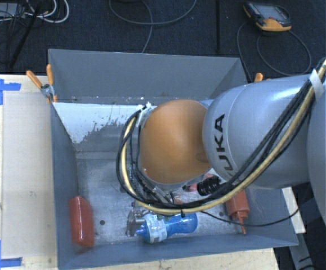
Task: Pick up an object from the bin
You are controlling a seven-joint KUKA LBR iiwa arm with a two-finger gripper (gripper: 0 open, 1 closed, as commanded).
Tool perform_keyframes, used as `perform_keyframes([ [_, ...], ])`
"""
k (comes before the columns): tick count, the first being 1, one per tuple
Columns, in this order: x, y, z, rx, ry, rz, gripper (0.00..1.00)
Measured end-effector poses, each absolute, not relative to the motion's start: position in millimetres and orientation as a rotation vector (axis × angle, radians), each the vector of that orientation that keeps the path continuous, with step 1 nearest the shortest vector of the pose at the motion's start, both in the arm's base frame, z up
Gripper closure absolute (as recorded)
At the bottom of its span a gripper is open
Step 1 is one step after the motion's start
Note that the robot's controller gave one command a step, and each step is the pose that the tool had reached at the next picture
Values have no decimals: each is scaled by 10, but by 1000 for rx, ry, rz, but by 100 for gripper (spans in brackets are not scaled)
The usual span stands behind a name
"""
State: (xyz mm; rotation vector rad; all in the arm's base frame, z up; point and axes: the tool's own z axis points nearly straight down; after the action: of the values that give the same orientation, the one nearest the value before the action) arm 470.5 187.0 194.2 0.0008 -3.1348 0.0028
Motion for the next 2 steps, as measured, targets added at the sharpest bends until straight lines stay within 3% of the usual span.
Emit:
perform_keyframes([
  [1, 4720, 1861, 1959, -3, -3139, 2, 0],
  [2, 4726, 1388, 1182, 70, -3142, 0, 0],
])
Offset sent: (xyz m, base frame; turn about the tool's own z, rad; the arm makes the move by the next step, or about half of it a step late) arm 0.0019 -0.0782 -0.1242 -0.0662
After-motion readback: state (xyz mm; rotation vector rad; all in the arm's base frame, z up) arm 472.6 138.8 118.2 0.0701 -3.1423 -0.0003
